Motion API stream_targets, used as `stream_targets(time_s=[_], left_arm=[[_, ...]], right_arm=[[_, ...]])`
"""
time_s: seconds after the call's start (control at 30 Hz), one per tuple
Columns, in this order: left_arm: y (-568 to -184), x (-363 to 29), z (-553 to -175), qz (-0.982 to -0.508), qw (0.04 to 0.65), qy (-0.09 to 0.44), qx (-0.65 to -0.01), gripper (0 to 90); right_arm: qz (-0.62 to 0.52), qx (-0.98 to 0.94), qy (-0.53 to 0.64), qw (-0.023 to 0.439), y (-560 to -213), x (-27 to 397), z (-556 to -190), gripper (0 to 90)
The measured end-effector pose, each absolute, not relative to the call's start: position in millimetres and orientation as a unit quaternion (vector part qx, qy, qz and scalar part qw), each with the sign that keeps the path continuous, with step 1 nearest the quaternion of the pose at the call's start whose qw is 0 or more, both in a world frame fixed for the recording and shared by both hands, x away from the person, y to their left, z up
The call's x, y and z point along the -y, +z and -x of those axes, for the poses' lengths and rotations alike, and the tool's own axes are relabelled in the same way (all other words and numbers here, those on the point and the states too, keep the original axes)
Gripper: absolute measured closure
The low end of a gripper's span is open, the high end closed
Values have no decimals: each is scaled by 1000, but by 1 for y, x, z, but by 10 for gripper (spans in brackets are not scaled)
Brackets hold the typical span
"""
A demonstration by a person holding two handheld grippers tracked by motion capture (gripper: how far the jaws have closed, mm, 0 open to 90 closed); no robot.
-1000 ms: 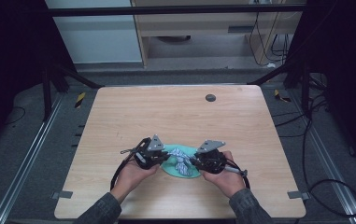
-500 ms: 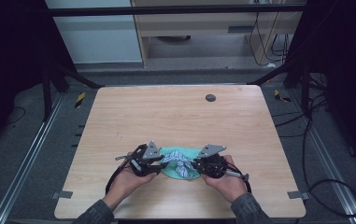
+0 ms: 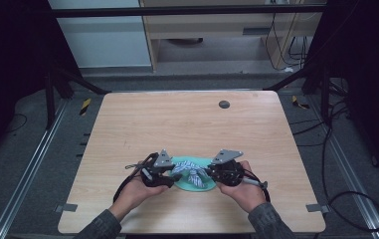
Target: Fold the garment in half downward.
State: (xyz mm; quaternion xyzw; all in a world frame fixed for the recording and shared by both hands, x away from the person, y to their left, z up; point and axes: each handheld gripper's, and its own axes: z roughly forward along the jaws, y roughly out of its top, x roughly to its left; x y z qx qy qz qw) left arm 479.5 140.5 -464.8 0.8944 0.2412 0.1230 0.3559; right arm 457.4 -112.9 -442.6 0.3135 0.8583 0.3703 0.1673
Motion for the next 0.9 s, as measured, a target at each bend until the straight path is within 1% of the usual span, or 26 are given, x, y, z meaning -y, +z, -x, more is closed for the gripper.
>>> stream_targets(time_s=[0.03, 0.07, 0.1, 0.13, 0.17, 0.3, 0.4, 0.5, 0.63, 0.73, 0.83, 0.9], left_arm=[[-466, -140, -479, -894, 356, 125, -240, 543], [-467, -139, -478, -895, 355, 127, -239, 618], [-468, -139, -478, -896, 353, 129, -238, 618], [-469, -139, -478, -896, 352, 133, -236, 647], [-470, -138, -477, -897, 350, 134, -235, 707], [-473, -138, -475, -895, 352, 144, -234, 761], [-475, -138, -472, -894, 352, 149, -233, 759], [-476, -141, -469, -894, 354, 147, -233, 714], [-480, -147, -464, -889, 363, 150, -234, 708], [-481, -150, -460, -887, 371, 147, -234, 639], [-482, -155, -457, -881, 381, 142, -240, 602], [-482, -159, -457, -879, 384, 140, -244, 596]], right_arm=[[-313, -858, 370, 168, -442, 113, -457, 800], [-311, -858, 372, 168, -442, 114, -456, 801], [-311, -858, 372, 168, -442, 114, -456, 801], [-311, -858, 373, 166, -443, 114, -455, 801], [-309, -860, 372, 164, -444, 114, -453, 799], [-302, -863, 372, 158, -452, 113, -445, 802], [-302, -864, 372, 152, -457, 113, -440, 801], [-303, -864, 372, 148, -462, 113, -436, 800], [-301, -866, 373, 142, -467, 112, -432, 784], [-301, -865, 376, 143, -468, 111, -430, 771], [-297, -866, 375, 143, -469, 110, -428, 749], [-297, -867, 374, 143, -470, 110, -427, 736]])
